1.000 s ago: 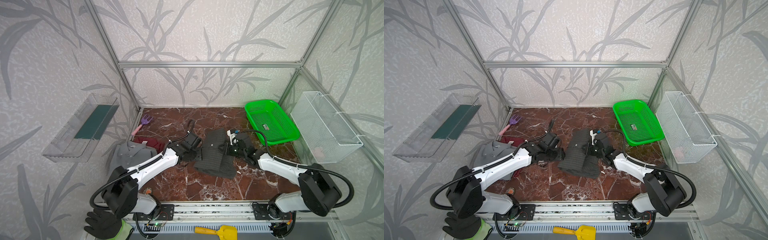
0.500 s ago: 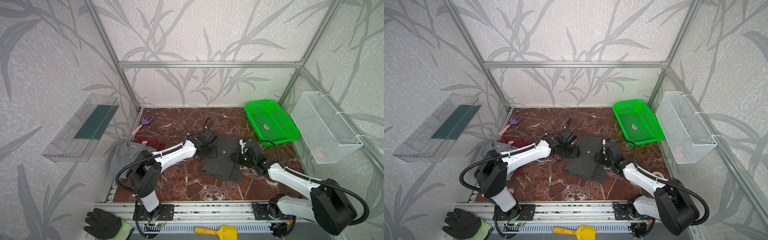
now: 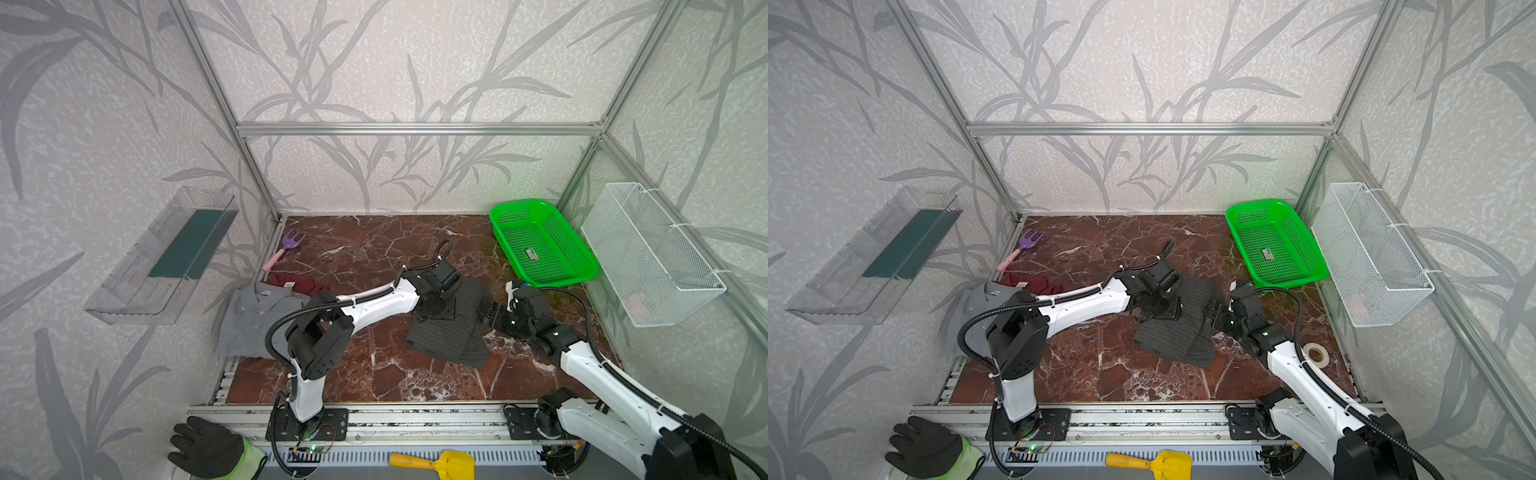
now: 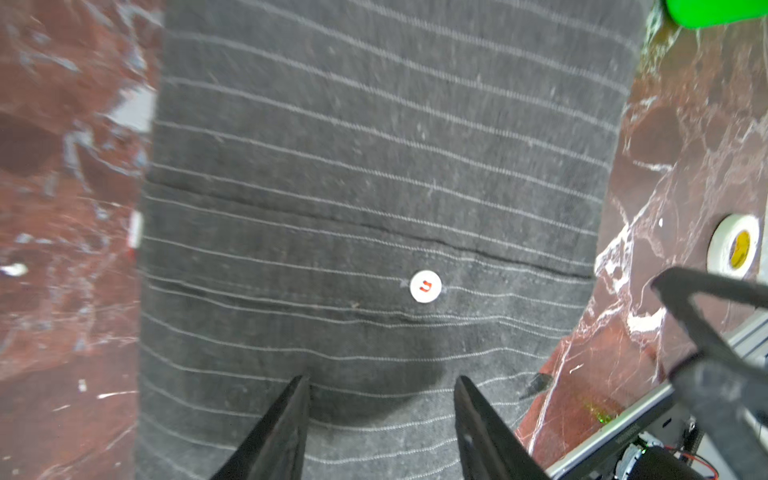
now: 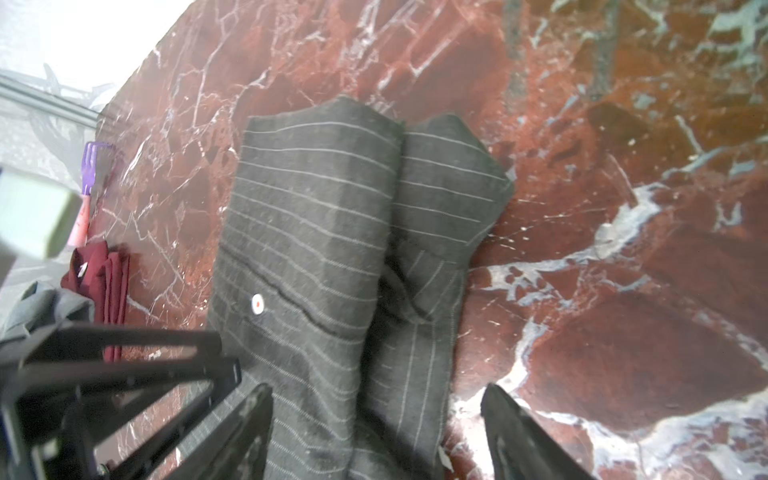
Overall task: Fold and stack the long sleeve shirts
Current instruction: 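Grasp the folded shirt's edges with both grippers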
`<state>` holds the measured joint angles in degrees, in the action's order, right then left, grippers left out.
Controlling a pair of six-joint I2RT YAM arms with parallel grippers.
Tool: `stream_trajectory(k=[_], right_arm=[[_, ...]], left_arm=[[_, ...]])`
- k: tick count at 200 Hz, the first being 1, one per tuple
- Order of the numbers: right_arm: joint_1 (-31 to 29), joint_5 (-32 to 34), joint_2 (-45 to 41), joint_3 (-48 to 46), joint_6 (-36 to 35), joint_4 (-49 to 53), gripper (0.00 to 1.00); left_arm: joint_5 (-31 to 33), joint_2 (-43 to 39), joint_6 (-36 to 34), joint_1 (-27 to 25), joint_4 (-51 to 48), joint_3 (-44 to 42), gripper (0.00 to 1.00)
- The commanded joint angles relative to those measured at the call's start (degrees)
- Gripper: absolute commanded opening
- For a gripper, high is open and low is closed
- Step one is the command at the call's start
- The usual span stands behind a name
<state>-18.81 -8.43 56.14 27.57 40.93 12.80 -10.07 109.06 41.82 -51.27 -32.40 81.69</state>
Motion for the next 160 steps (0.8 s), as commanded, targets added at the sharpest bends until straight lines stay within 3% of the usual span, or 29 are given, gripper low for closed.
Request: stream_trajectory(k=[1, 36, 107, 128, 160], right_arm=[[3.17, -8.46, 4.54, -4.41, 0.74, -5.79, 0.78], [3.85, -13.74, 12.42, -5.67, 0.52, -13.13, 0.77], [3.82, -13.33, 22.56, -10.70, 2.57, -30.44, 0.71], [3.66, -13.28, 21.02, -12.28, 3.02, -33.23, 0.70], [3.84, -11.37, 11.70, -15.22, 2.15, -32.91, 0.73]], left_arm=[[-1.06, 1.45, 1.73, -1.31, 0.53, -1.27, 0.57], [-2.68, 3.06, 4.00, -2.68, 3.06, -2.23, 0.57], [-3.66, 5.11, 6.27, -3.14, 5.33, -2.24, 0.57], [-3.59, 4.91, 6.43, -3.14, 5.39, -2.76, 0.57], [-3.15, 4.09, 5.41, -2.64, 3.73, -3.65, 0.57]])
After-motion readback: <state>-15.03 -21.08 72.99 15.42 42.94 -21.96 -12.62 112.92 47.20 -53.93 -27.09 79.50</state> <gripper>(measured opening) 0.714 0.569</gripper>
